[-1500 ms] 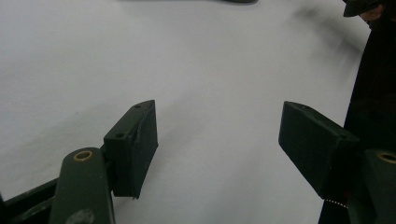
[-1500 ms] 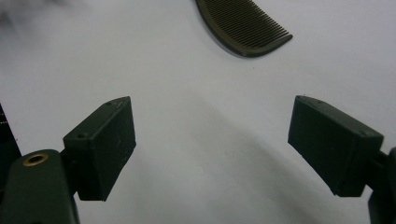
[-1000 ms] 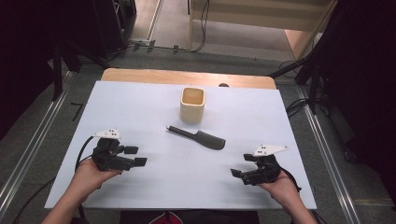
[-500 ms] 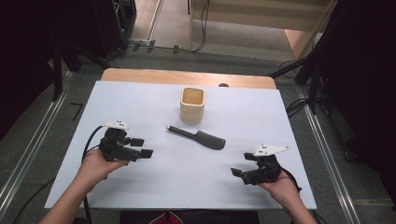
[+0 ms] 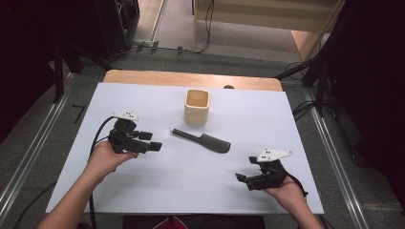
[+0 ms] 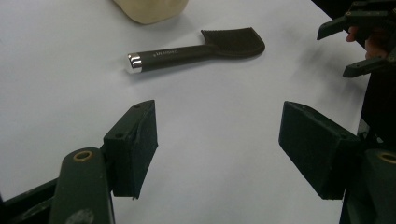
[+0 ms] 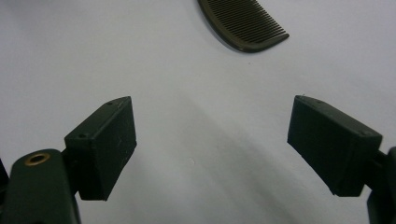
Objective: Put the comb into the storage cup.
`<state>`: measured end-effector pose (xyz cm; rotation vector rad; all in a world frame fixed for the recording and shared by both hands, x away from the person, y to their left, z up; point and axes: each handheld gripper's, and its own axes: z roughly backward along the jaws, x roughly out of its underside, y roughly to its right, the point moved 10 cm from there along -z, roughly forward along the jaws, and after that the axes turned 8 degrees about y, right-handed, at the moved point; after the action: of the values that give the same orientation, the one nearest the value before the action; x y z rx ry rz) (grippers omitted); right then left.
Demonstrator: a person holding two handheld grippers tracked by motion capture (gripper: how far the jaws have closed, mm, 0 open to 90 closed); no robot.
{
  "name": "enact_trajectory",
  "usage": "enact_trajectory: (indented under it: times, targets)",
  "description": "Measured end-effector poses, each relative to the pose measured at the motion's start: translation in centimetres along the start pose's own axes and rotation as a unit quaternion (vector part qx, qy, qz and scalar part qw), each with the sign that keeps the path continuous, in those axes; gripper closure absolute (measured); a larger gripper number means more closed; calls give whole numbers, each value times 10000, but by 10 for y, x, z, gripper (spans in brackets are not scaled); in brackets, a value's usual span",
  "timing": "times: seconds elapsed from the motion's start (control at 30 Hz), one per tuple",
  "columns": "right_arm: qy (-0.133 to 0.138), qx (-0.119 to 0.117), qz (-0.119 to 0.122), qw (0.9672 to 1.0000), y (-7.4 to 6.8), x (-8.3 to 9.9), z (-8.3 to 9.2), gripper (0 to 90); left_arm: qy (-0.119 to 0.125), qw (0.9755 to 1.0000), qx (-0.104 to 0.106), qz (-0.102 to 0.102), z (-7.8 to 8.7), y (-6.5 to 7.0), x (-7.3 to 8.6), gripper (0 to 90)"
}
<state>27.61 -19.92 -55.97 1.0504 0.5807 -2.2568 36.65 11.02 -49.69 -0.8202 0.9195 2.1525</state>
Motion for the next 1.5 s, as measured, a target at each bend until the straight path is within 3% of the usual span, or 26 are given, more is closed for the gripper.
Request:
enact_trajectory:
  times: [0.17, 0.37, 0.53, 0.7, 1.17, 1.5]
  targets:
    - [137, -128, -204, 9996, -1, -3, 2, 138, -18, 10000, -6, -35, -7, -2, -9, 291]
    - [135, -133, -200, 9996, -1, -3, 2, 138, -42, 10000, 11, -51, -16, -4, -17, 291]
    - [132, -137, -197, 9996, -1, -3, 2, 138, -15, 9999, 83, 132, -22, -5, -24, 292]
    - [151, -146, -204, 9996, -1, -4, 2, 138, 1, 9999, 40, 148, -29, -8, -31, 292]
    - [180, -151, -200, 9995, -1, -5, 3, 138, 4, 9999, -57, -99, -53, -13, -48, 310]
    - [185, -161, -201, 9995, -1, -5, 3, 138, 19, 9998, -148, -126, -69, -21, -55, 311]
